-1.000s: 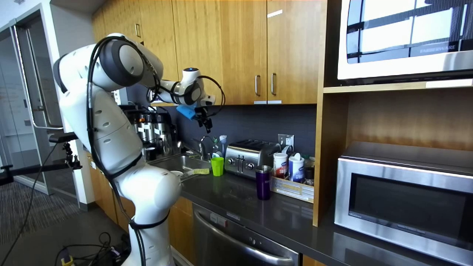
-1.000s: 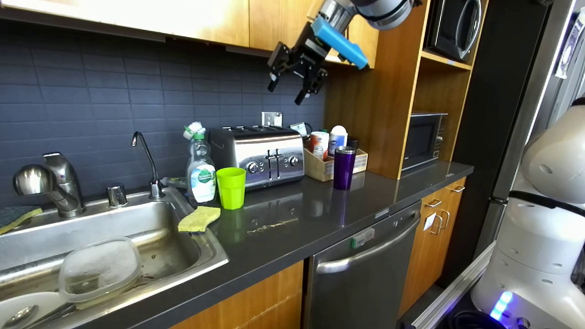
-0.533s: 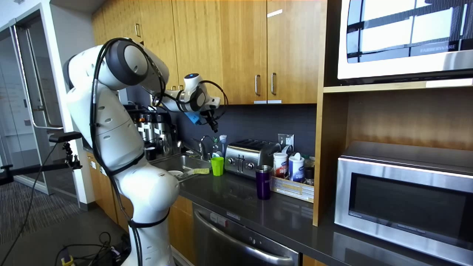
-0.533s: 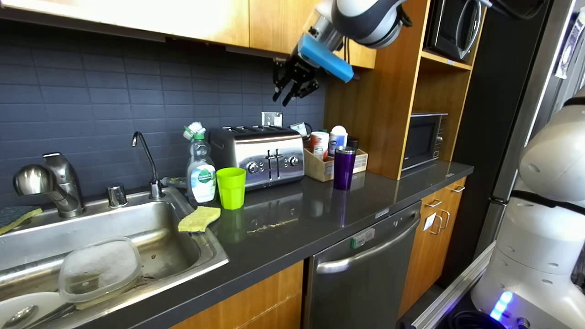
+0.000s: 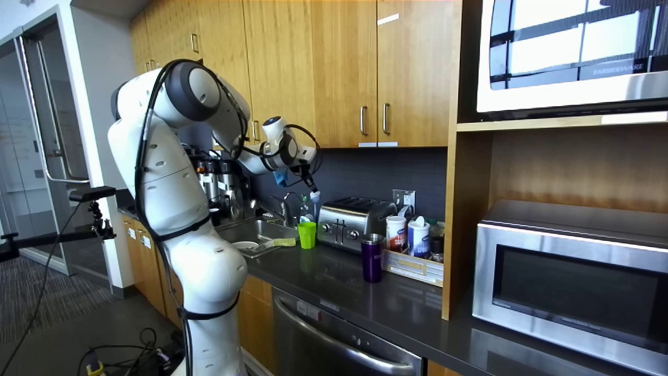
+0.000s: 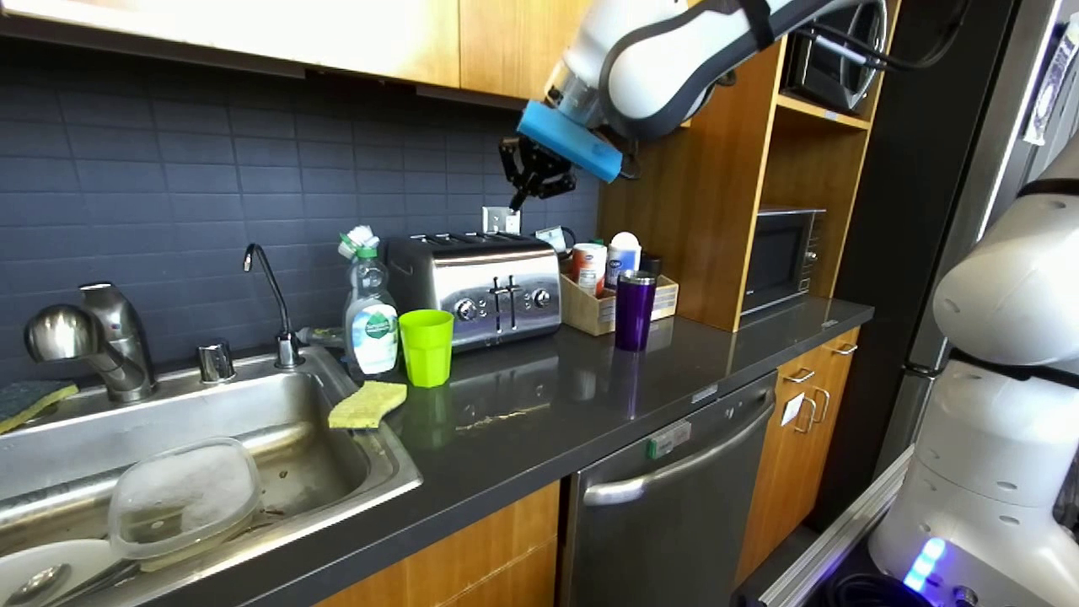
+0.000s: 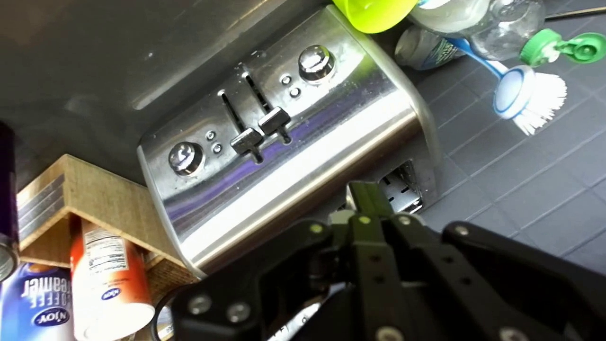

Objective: Push the left lever on the silver toaster downwards.

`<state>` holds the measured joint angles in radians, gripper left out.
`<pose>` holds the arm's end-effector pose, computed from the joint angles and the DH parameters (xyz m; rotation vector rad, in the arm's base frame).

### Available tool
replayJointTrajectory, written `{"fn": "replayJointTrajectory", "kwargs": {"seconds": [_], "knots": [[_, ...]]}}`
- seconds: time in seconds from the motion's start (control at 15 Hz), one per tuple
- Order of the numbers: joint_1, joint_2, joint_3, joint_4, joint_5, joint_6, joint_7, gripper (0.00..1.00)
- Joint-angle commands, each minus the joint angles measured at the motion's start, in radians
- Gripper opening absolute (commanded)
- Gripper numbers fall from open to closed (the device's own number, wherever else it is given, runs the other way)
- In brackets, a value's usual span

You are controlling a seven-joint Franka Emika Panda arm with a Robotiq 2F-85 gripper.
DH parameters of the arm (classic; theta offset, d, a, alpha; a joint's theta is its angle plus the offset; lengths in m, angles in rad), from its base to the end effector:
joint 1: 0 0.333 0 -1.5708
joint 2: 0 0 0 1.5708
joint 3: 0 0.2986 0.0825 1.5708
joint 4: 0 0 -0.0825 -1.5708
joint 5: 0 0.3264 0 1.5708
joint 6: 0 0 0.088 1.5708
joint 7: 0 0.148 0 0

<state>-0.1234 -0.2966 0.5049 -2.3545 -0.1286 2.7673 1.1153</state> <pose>0.4467 0.1972 0.4885 -2.5938 0.8011 -0.9074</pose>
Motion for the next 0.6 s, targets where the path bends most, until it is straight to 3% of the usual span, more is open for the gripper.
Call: {"fn": "replayJointTrajectory", "kwargs": {"seconds": [0.0, 0.2, 0.53], "knots": [[-0.093, 0.046, 0.090, 0.033, -0.160, -0.008, 0.097, 0.00], [-0.121, 0.081, 0.126, 0.059, -0.266, -0.048, 0.084, 0.00], [-0.104, 0.161, 0.140, 0.118, -0.364, -0.152, -0.039, 0.00]]}}
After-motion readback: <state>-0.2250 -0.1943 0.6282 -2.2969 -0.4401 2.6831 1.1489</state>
